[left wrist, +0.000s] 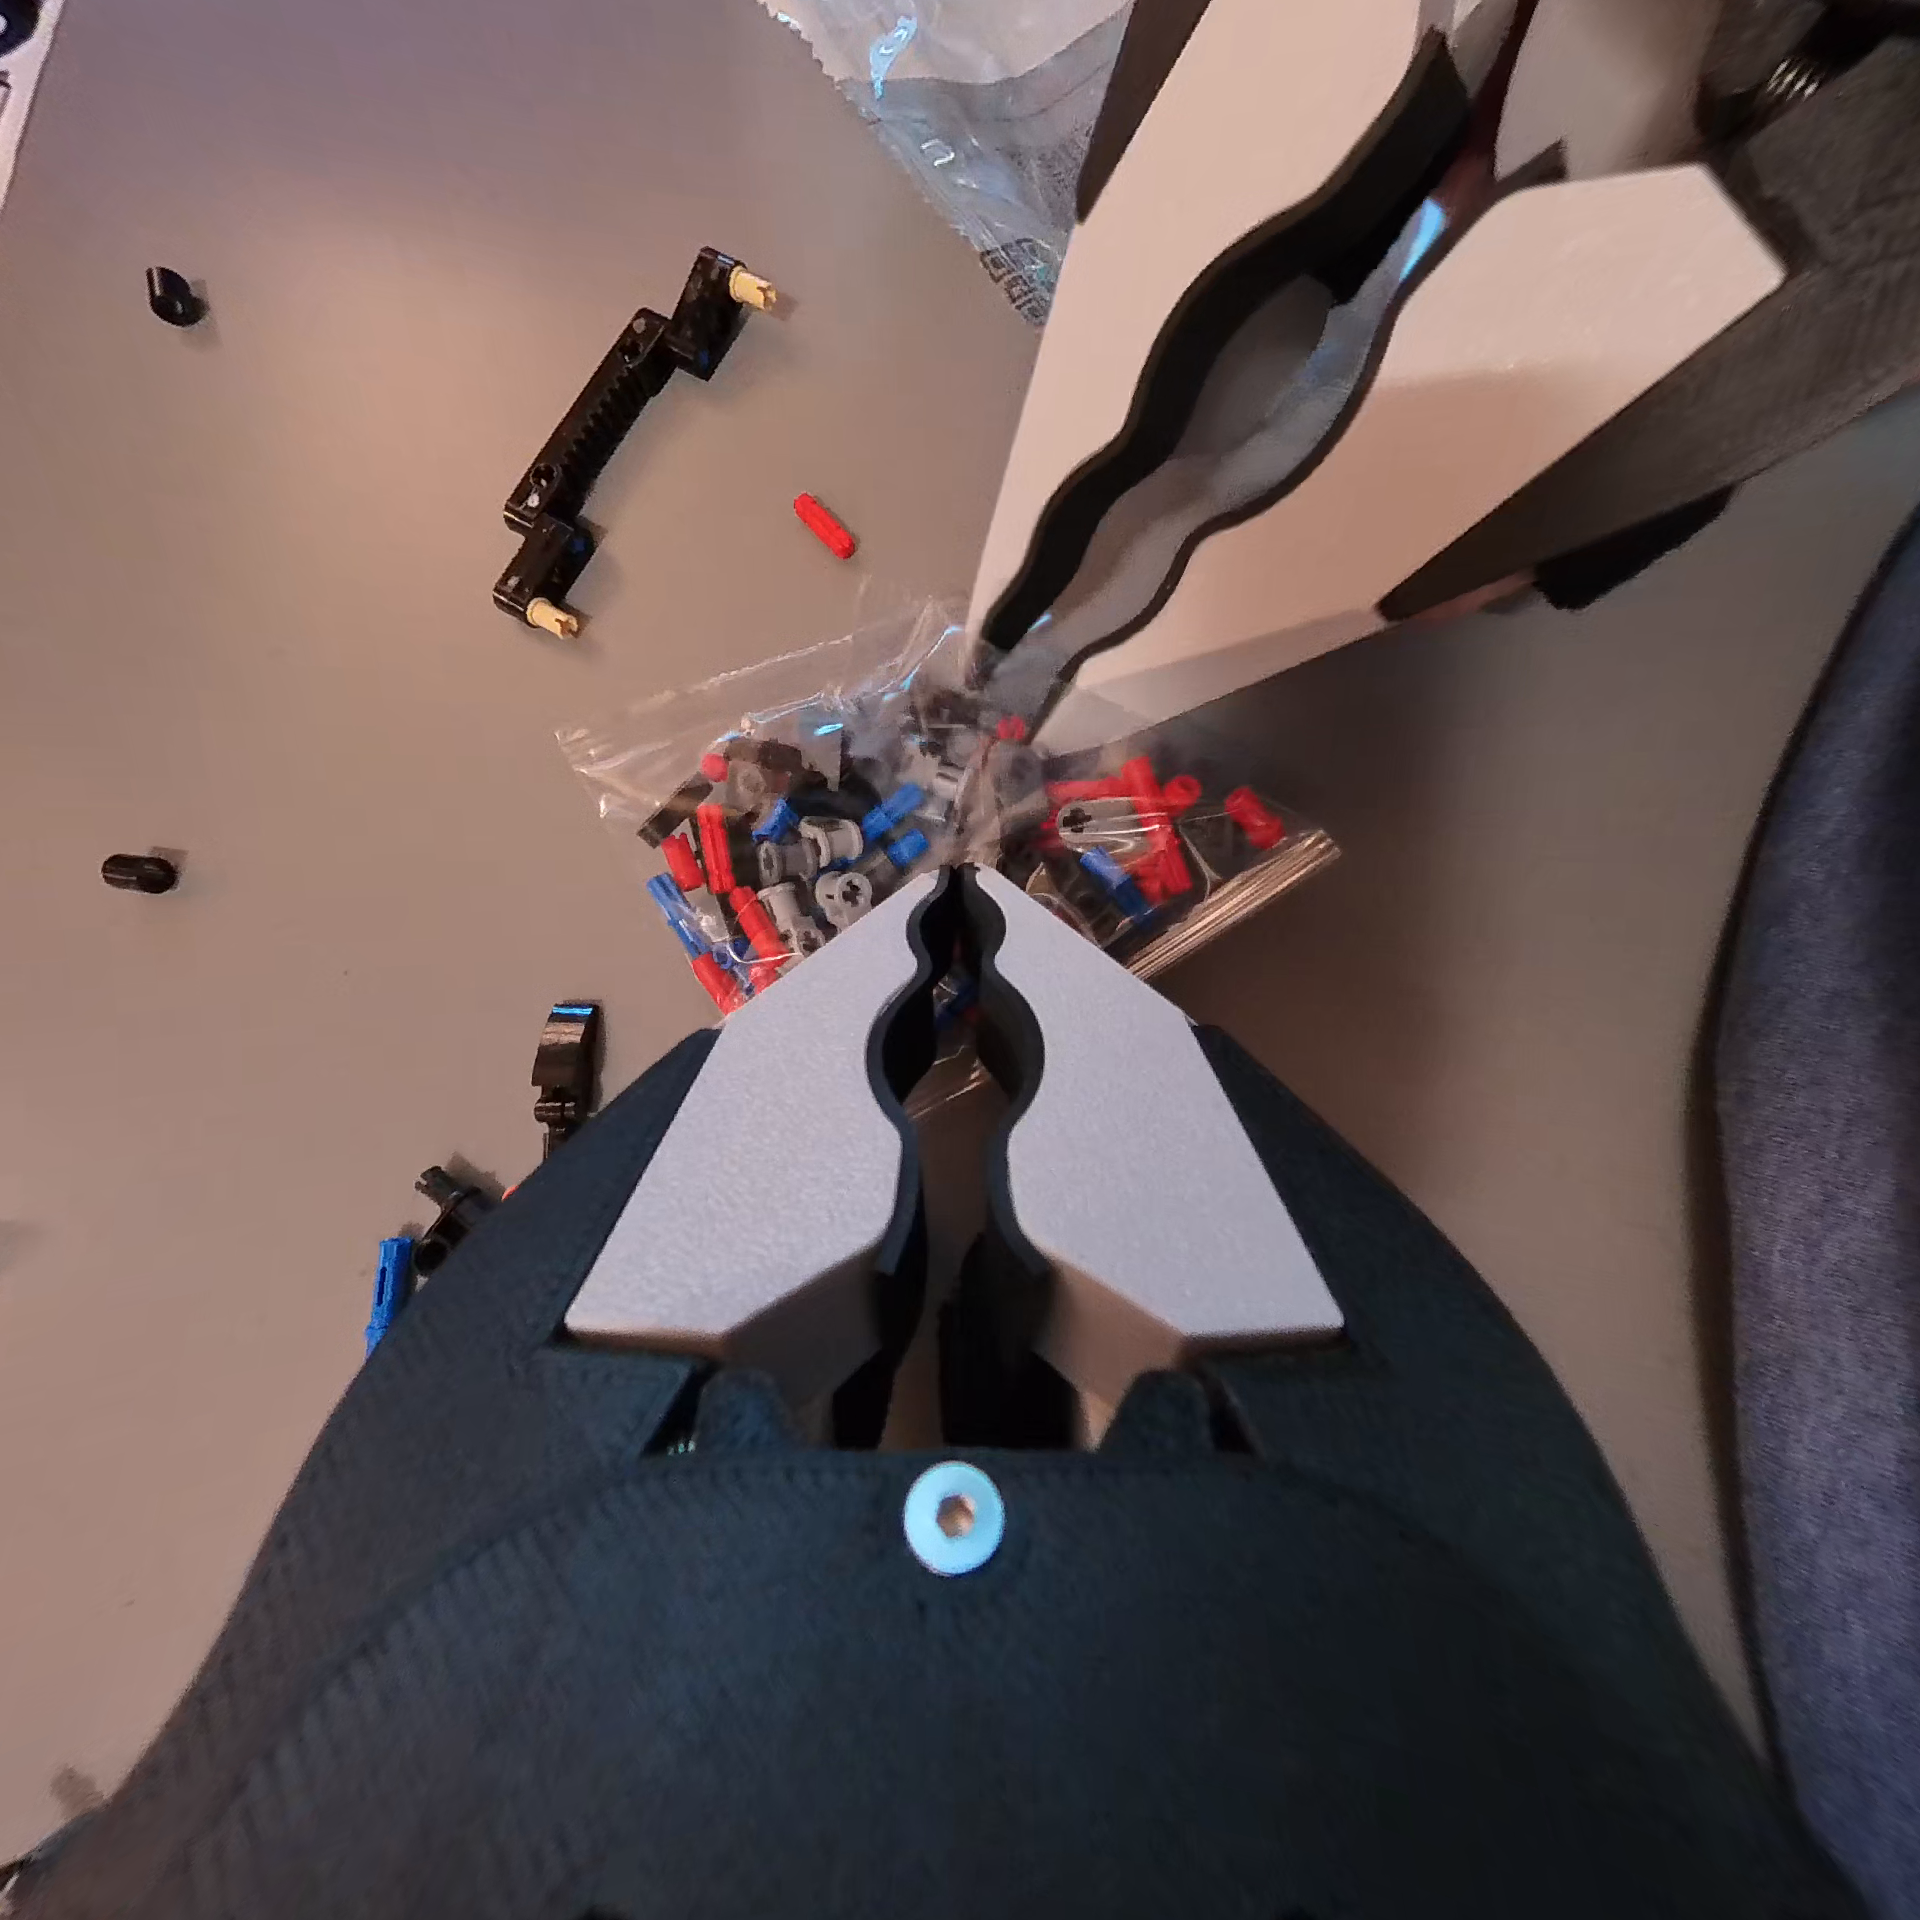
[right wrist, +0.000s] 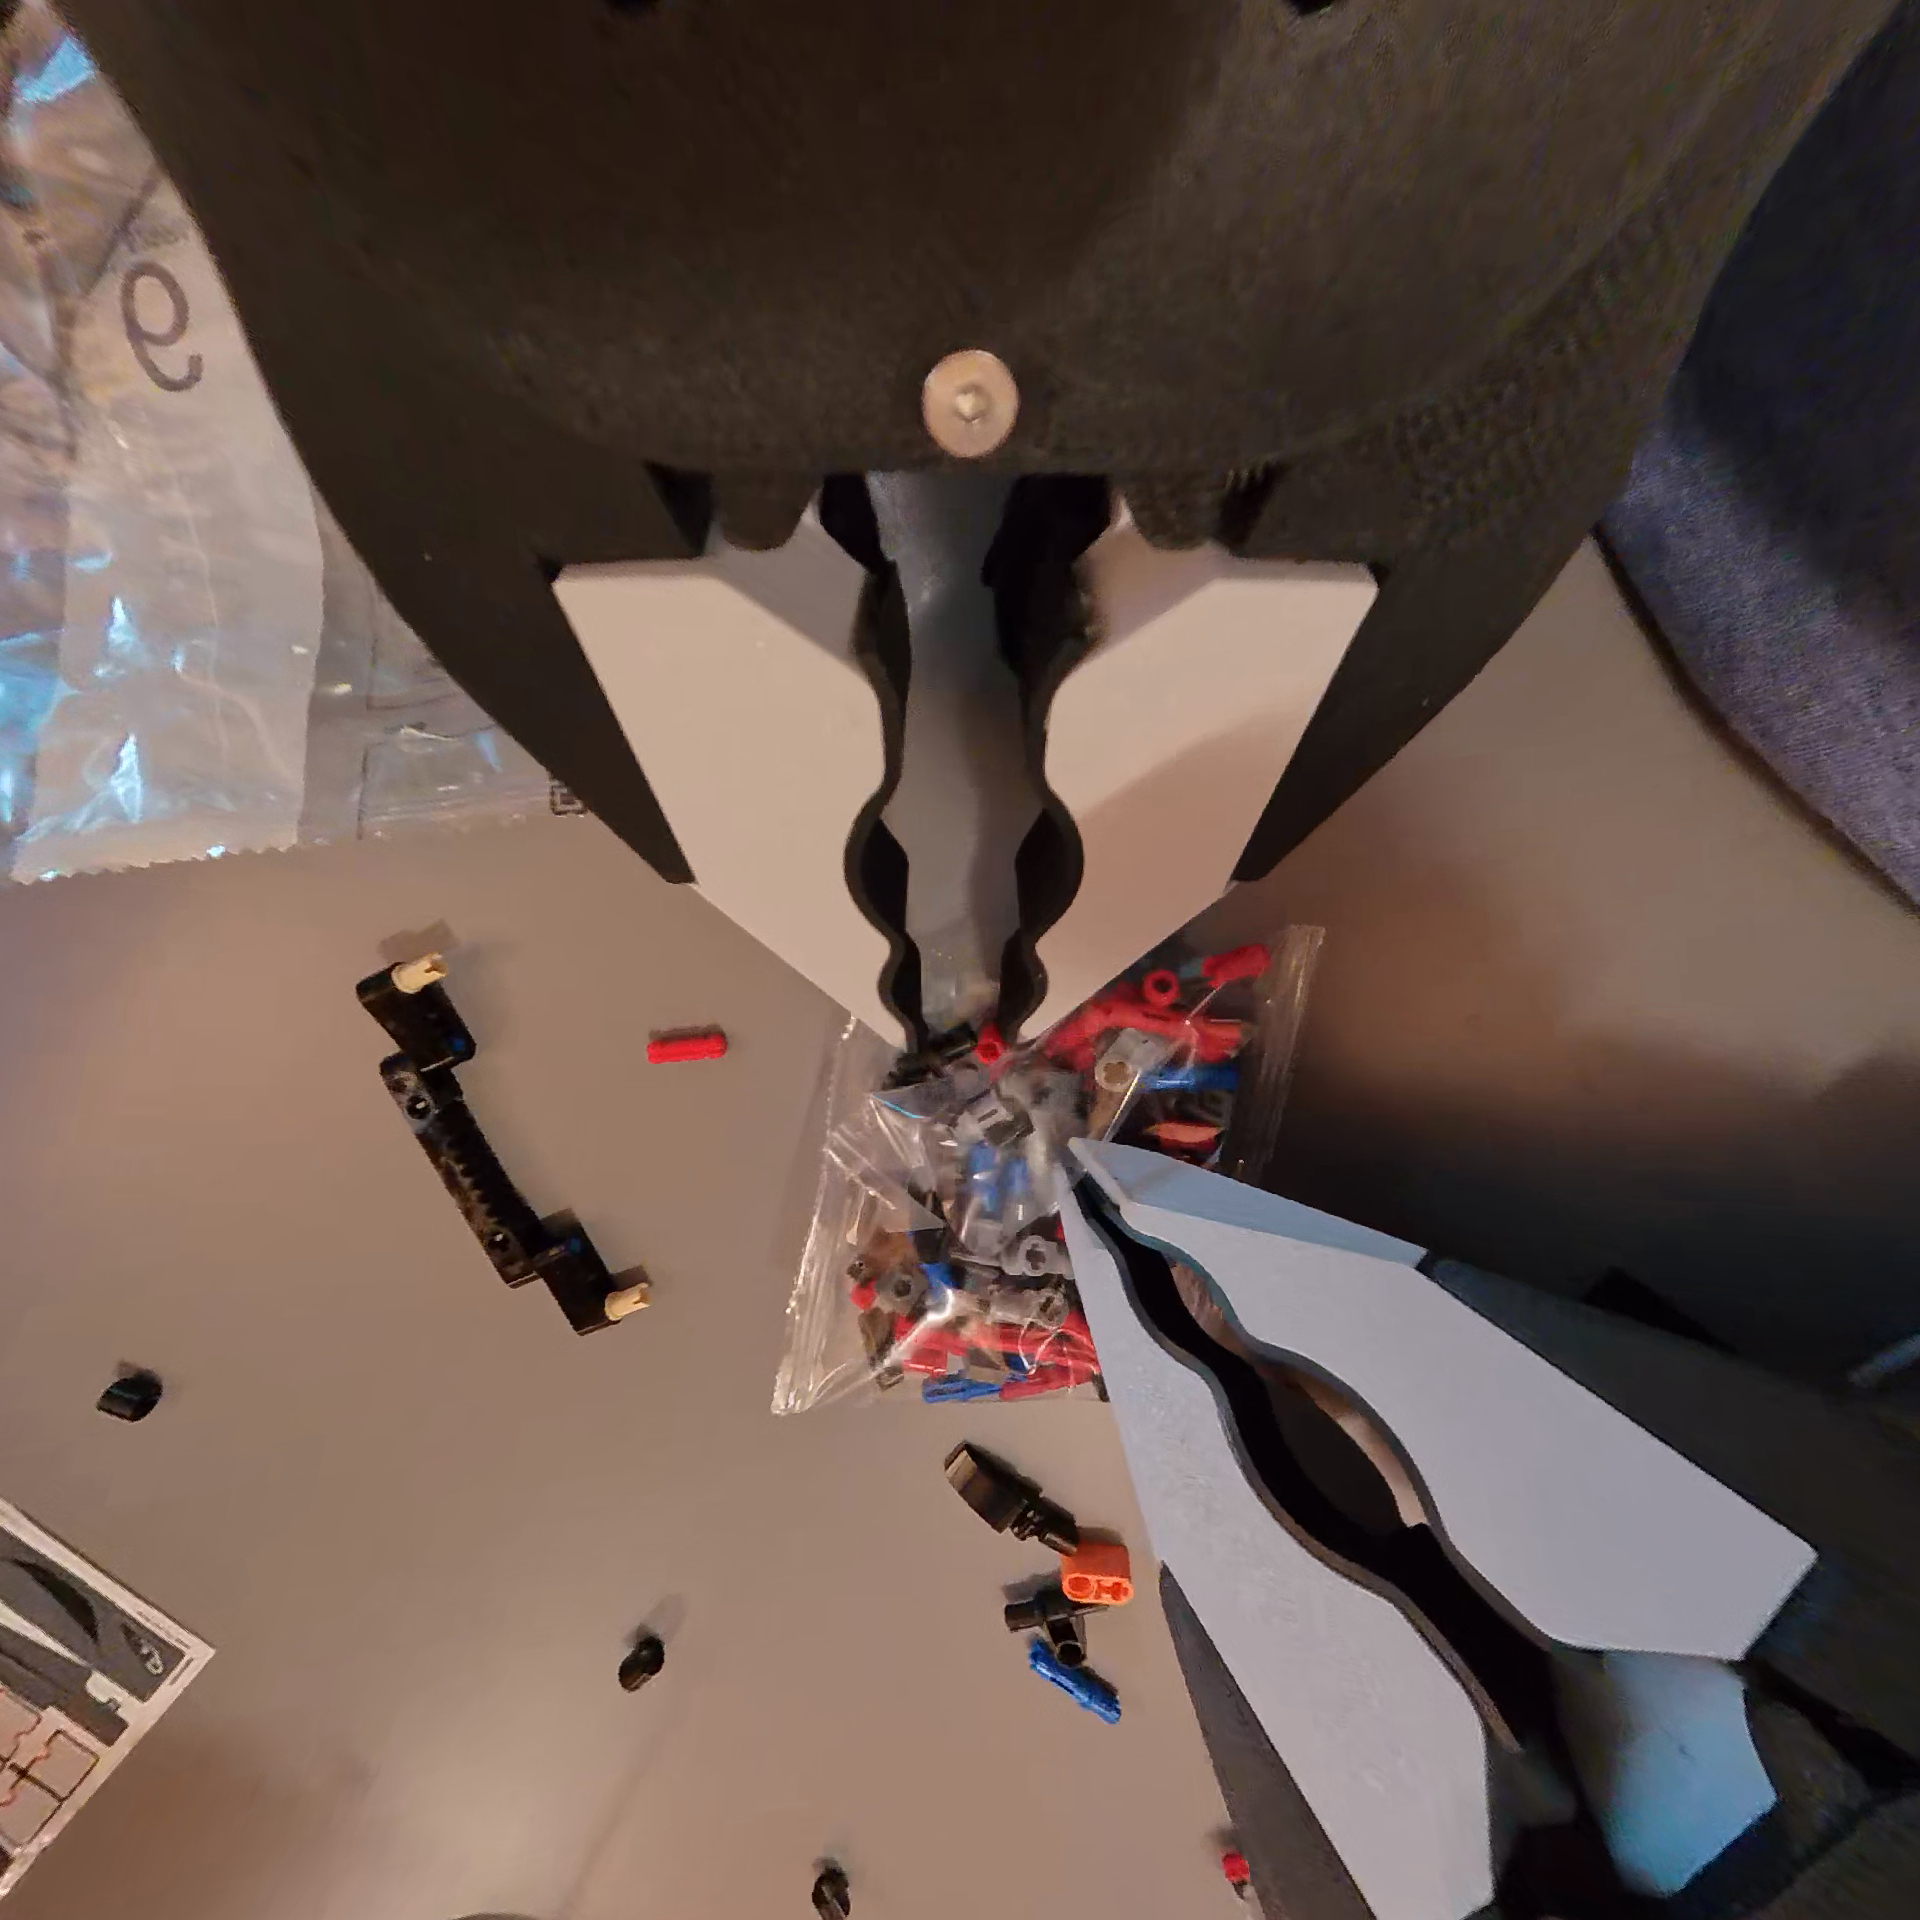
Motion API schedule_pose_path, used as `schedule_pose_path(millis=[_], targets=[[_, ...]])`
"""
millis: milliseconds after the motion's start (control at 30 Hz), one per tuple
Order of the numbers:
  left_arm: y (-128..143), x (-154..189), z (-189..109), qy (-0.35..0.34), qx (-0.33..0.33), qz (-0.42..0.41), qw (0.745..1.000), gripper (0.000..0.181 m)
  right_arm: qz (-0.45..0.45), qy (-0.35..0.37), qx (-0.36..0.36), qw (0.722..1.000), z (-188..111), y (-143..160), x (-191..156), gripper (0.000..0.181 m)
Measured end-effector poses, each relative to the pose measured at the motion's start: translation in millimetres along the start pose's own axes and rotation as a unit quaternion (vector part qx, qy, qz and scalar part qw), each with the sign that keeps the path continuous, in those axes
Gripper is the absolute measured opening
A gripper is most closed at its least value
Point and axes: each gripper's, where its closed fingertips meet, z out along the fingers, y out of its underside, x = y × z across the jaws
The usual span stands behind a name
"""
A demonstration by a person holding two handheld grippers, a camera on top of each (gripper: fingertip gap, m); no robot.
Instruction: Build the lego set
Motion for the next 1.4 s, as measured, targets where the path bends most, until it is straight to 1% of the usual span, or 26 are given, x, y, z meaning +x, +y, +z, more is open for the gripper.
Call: schedule_pose_path(millis=[133, 400, 433, 500, 767, 800, 867, 967, 1133, 1400], targets=[[0, 0, 0, 0.000, 0.000, 0.001, 1.000, 0.000, -0.011, 0.019, 0.000, 1.000, 3, -1, 2, 0.015], [0, 0, 0, 0.001, 0.001, 0.000, 1.000, 0.000, -0.029, 0.013, 0.000, 1.000, 4, -7, 6, 0.020], [0, 0, 0, 0.001, 0.001, 0.000, 1.000, 0.000, -0.028, 0.010, -0.003, 1.000, 6, -6, 6, 0.021], [0, 0, 0, 0.002, 0.001, -0.001, 1.000, 0.000, -0.013, -0.013, -0.008, 1.000, 9, -6, 3, 0.015], [0, 0, 0, -0.006, 0.002, 0.001, 1.000, 0.000, -0.015, -0.064, -0.041, 0.997, 8, -3, -2, 0.011], [0, 0, 0, -0.007, 0.002, 0.001, 1.000, 0.000, -0.015, -0.066, -0.044, 0.997, 7, -3, -3, 0.006], [0, -1, 0, -0.008, 0.003, 0.001, 1.000, 0.000, -0.011, -0.068, -0.047, 0.997, 6, -2, -3, 0.003], [0, -1, 0, -0.011, 0.003, 0.001, 1.000, 0.000, -0.012, -0.070, -0.050, 0.996, 5, 0, -4, 0.003], [0, -1, 1, -0.015, 0.004, 0.003, 1.000, 0.000, -0.025, -0.095, -0.047, 0.994, -2, 3, -14, 0.003], [-1, -2, 1, -0.018, 0.004, 0.005, 1.000, 0.000, -0.073, -0.125, -0.041, 0.989, -11, 7, -23, 0.004]])
